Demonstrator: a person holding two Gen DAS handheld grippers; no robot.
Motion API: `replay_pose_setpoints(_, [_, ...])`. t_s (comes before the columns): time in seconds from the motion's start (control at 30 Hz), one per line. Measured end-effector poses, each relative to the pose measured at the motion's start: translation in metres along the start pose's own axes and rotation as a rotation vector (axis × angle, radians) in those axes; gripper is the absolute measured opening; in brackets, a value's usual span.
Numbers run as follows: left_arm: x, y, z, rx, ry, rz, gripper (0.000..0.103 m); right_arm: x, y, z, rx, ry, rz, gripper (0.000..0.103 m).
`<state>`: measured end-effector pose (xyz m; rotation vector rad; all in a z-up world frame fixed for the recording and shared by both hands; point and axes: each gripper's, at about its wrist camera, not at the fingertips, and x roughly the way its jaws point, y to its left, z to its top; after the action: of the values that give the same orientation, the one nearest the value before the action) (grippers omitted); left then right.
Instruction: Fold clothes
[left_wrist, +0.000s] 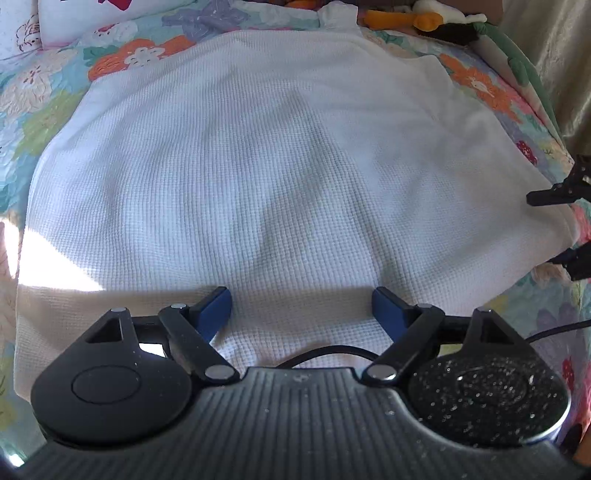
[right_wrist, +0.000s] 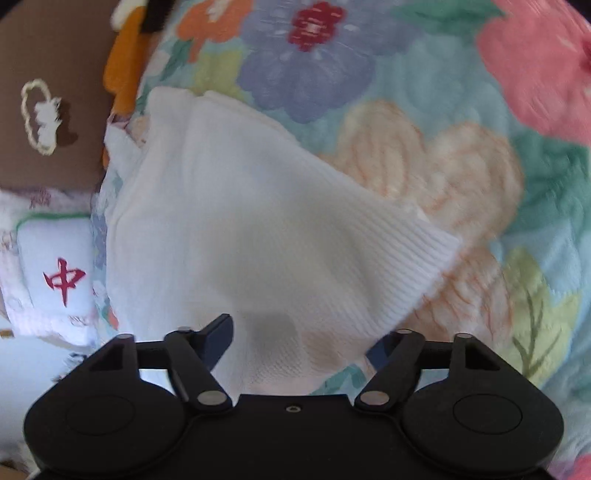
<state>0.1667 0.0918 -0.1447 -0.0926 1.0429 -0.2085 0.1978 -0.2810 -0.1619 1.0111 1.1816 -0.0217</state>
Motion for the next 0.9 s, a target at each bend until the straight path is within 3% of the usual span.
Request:
replay_pose_setpoints(0.07, [-0.005,0.003,0.0,-0.021,-0.016,-0.013,0.084,0.002,0.018,0.0,-0.143,-0.061,-0.077,0.025])
replay_pose_setpoints(0.13, [-0.011,0.007,0.0,-0.045,-0.034,-0.026,0.082,0.002,0.023,0.005,-0.204,-0.087,-0.066,0.018])
replay_pose_setpoints(0.27, [-0.036,0.016,-0.002,-0.053,-0.094,-0.01,0.081,-0.016,0.05,0.005,-0.379,-0.17,0.009,0.015])
replay_pose_setpoints(0.33, [-0.06,0.024,-0.003,-0.084,-0.171,0.016,0.08,-0.032,0.069,-0.007,-0.502,-0.219,0.045,0.015])
replay_pose_setpoints(0.43, [-0.107,0.039,-0.002,-0.135,-0.289,-0.008,0.08,-0.039,0.105,-0.022,-0.532,-0.19,0.234,0.014])
replay_pose_setpoints(0.5, [-0.136,0.048,-0.003,-0.143,-0.342,-0.014,0.08,-0.034,0.14,-0.043,-0.65,-0.186,0.277,0.014])
replay_pose_setpoints(0.6, [-0.157,0.063,-0.007,-0.157,-0.368,-0.011,0.081,-0.017,0.188,-0.084,-0.866,-0.159,0.309,0.014])
replay_pose_setpoints(0.73, [-0.127,0.092,-0.01,-0.236,-0.315,-0.105,0.081,0.031,0.22,-0.131,-1.027,-0.039,0.336,0.014])
replay_pose_setpoints(0.77, [-0.12,0.098,-0.011,-0.254,-0.309,-0.097,0.081,0.044,0.222,-0.141,-1.055,-0.01,0.331,0.014])
replay_pose_setpoints(0.8, [-0.117,0.097,-0.012,-0.244,-0.322,-0.04,0.081,0.056,0.224,-0.15,-1.079,0.018,0.326,0.014])
replay_pose_setpoints(0.87, [-0.118,0.082,-0.014,-0.113,-0.354,0.087,0.079,0.07,0.213,-0.153,-1.039,0.063,0.323,0.014])
replay_pose_setpoints(0.9, [-0.119,0.074,-0.015,-0.051,-0.364,0.105,0.08,0.076,0.206,-0.151,-1.004,0.085,0.324,0.014])
